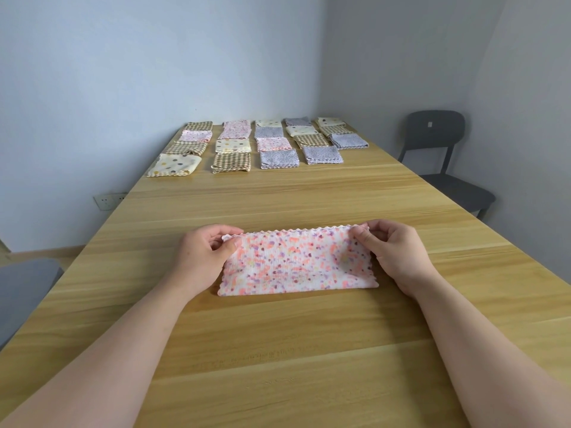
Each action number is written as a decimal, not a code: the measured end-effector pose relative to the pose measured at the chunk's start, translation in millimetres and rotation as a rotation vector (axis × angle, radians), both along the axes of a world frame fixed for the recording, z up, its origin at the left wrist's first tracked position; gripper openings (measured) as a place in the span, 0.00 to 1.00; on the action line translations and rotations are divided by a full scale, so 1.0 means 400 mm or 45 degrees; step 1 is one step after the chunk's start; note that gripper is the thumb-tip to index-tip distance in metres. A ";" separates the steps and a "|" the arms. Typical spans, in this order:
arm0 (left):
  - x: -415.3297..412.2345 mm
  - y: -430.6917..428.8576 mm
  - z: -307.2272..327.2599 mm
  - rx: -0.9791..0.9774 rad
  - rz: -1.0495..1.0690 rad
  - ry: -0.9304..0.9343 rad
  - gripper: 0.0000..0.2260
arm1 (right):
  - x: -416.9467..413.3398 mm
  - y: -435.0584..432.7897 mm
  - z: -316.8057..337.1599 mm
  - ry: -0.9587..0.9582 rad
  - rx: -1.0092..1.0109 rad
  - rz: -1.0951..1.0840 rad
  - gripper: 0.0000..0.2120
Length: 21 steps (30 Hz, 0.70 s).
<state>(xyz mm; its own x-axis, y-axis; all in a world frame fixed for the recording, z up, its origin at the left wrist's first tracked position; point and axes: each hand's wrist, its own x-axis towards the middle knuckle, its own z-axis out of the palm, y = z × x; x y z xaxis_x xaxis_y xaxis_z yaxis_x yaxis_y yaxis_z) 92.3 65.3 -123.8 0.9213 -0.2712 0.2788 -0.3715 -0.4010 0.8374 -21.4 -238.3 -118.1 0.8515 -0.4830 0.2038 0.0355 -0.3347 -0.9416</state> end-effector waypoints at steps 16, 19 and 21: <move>-0.008 0.000 0.007 0.028 0.011 -0.054 0.07 | -0.010 0.004 0.009 0.003 0.002 0.041 0.09; -0.021 0.000 0.022 0.051 0.038 -0.134 0.06 | -0.020 0.007 0.023 -0.030 0.005 0.069 0.08; -0.031 0.000 0.048 0.073 0.060 -0.190 0.05 | -0.027 0.006 0.047 -0.039 -0.011 0.092 0.08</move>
